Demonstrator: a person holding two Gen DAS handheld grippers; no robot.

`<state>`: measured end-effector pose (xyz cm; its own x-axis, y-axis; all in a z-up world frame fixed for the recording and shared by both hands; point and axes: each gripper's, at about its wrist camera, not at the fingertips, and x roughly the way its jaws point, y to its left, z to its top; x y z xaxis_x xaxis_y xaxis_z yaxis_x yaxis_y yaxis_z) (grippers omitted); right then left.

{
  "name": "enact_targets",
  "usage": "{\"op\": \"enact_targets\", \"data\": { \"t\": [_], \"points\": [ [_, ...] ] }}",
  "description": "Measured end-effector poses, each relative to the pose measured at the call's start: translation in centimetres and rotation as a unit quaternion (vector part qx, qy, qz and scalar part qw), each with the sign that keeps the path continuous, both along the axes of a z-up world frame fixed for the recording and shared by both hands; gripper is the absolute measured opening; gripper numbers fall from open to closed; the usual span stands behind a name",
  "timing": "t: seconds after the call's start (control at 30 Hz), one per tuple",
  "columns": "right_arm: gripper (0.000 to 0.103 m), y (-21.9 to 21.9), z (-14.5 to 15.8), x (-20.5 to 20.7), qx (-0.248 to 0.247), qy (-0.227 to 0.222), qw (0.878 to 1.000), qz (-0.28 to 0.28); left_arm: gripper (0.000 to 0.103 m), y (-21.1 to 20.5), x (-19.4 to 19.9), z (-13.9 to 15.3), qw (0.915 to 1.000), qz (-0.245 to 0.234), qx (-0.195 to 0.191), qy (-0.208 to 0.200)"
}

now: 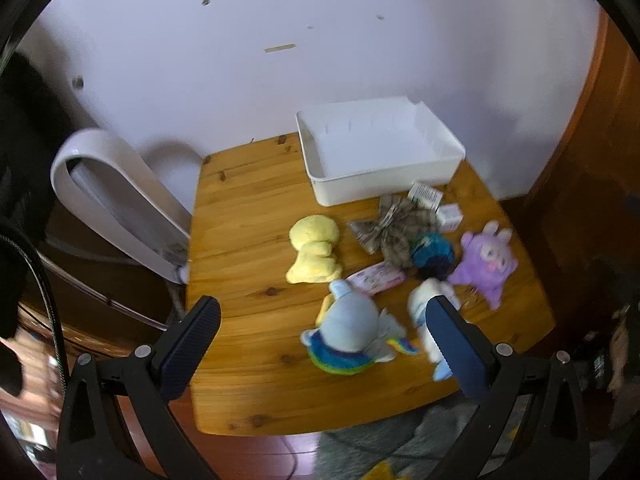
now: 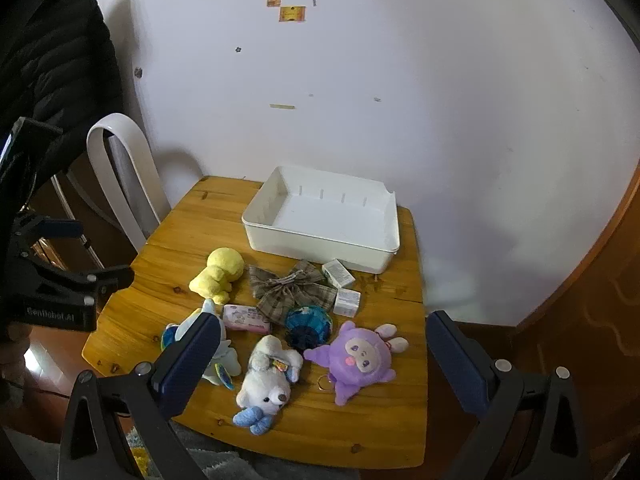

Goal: Organize objects
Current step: 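Grasp the blue pony plush with the left gripper while the right gripper grasps the white bear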

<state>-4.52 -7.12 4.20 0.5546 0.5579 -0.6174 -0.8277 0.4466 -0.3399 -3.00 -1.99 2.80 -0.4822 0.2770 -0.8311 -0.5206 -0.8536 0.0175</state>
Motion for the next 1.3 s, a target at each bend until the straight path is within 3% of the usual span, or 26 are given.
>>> {"op": "enact_targets", "data": {
  "t": [0.3, 0.57, 0.73, 1.07, 1.3],
  "points": [
    [0.103, 1.5, -2.9, 1.7, -0.008, 0.051, 0.998, -0.018, 0.102, -1.0, -1.9, -4.4, 0.9953, 0.041, 0.073, -0.049],
    [0.102, 3.3, -7.6, 3.2, -0.021, 0.061, 0.998, -0.028, 0.102, 0.4, -1.9, -8.7, 0.9971, 0.012, 0.041, -0.064],
    [0.093, 4.3, -11.2, 4.6, -0.049, 0.088, 0.994, -0.042, 0.102, 1.2, -2.4, -10.5, 0.9983, -0.001, 0.024, -0.054],
    [0.092, 5.3, -15.5, 6.3, -0.083, 0.126, 0.987, -0.062, 0.102, 3.2, -4.0, -16.8, 0.9943, -0.013, -0.004, -0.106],
    [0.092, 6.0, -18.5, 7.0, -0.114, 0.168, 0.977, -0.067, 0.102, 3.7, -4.7, -18.9, 0.9926, -0.016, -0.018, -0.119]
  ]
}}
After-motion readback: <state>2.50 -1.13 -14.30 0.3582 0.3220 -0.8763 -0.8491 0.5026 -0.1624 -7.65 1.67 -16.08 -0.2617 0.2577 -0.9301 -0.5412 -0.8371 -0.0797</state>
